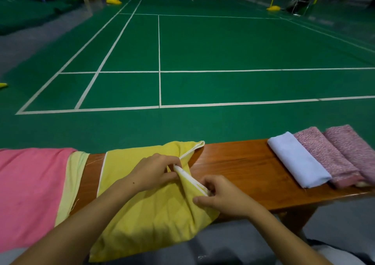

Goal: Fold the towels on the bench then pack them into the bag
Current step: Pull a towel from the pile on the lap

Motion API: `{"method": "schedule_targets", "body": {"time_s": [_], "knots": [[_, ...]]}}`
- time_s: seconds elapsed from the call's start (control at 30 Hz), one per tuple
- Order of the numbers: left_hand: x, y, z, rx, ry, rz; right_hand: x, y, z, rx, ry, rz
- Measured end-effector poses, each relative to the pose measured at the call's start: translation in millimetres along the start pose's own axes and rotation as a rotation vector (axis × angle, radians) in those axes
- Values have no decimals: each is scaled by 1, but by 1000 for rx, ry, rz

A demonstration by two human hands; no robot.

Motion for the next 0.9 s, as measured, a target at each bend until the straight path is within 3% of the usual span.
{"method": "schedule_targets", "body": {"time_s": [0.27, 0.37, 0.57, 0.77, 0.9], "knots": [[8, 3, -7, -11, 108, 19, 10, 26, -3, 75, -147, -4], [12, 7, -8, -20, 177, 37, 17, 27, 0, 74, -180, 59], [19, 17, 0, -63, 441, 22, 29, 12, 12, 97, -14, 248], [24, 33, 5, -81, 699, 2, 28, -21, 15, 88, -298, 379], [28, 46, 5, -119, 765, -30, 20, -41, 12, 132, -436, 367]]}}
Point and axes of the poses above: each hand's wrist, its own y-axis away from the middle knuckle, its own x-axis out of the back of the hand, z = x × y, the point moved 5 cm from there along -y, towards the middle knuckle, and after that the axes turned 5 degrees about -z, right-handed, at the moved point
